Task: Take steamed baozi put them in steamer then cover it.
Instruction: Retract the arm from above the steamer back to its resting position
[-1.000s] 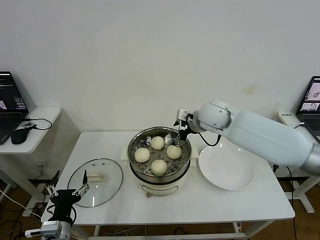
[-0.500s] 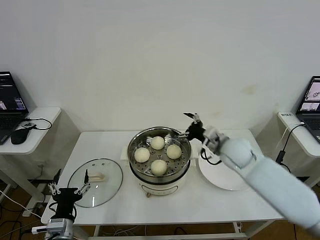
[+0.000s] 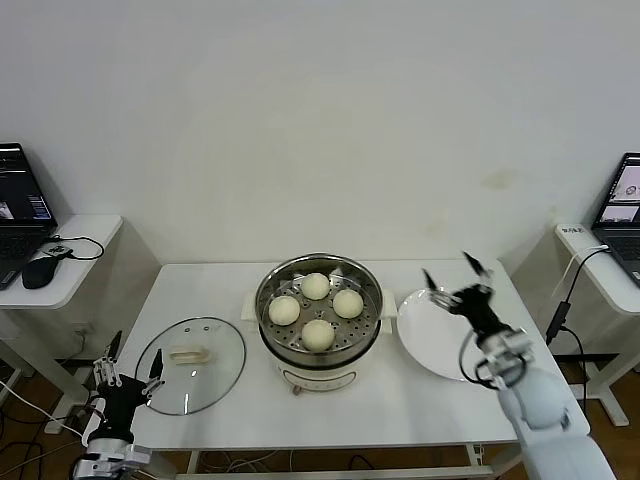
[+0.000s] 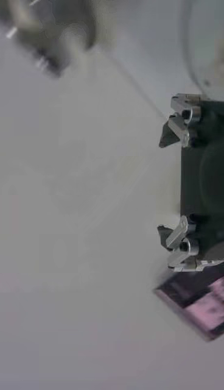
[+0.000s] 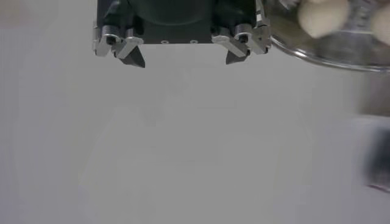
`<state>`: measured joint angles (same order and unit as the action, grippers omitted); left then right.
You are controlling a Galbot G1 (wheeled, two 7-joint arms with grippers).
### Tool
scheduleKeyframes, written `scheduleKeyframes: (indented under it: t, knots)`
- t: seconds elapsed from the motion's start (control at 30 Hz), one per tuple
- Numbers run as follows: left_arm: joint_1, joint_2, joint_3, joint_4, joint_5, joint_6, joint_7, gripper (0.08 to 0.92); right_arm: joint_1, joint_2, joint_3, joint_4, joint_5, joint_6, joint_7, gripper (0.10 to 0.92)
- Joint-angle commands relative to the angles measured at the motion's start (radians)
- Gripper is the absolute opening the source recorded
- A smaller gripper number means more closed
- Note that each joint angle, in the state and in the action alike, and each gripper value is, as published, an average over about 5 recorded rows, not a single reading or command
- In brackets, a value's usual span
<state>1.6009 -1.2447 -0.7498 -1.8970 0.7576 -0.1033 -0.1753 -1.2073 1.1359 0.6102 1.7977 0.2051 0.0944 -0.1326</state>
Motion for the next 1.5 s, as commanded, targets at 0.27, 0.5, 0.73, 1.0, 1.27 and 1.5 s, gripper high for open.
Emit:
scheduleKeyframes:
  t: [0.27, 0.5, 0.73, 1.0, 1.27, 1.5]
  knots:
    - [-0.07, 0.045, 0.06, 0.199, 0.554, -0.027, 0.017, 0.823, -0.223, 0.2, 0.305, 0.018, -0.101, 0.105, 0.013, 0.823]
    - [-0.188, 0.064, 0.103, 0.29, 0.547, -0.022, 0.026, 0.823, -0.271, 0.204, 0.318, 0.036, -0.099, 0.107, 0.031, 0.823]
    - [-0.275, 0.082, 0.137, 0.354, 0.533, -0.015, 0.032, 0.823, -0.293, 0.213, 0.331, 0.045, -0.094, 0.115, 0.047, 0.823]
    - [-0.367, 0.089, 0.167, 0.453, 0.532, -0.014, 0.031, 0.823, -0.306, 0.217, 0.347, 0.048, -0.089, 0.12, 0.052, 0.823]
    - [-0.431, 0.097, 0.184, 0.541, 0.531, -0.016, 0.029, 0.823, -0.314, 0.225, 0.344, 0.043, -0.096, 0.122, 0.052, 0.823]
    - [-0.457, 0.1, 0.194, 0.563, 0.513, -0.016, 0.033, 0.823, -0.315, 0.232, 0.345, 0.04, -0.098, 0.123, 0.052, 0.823]
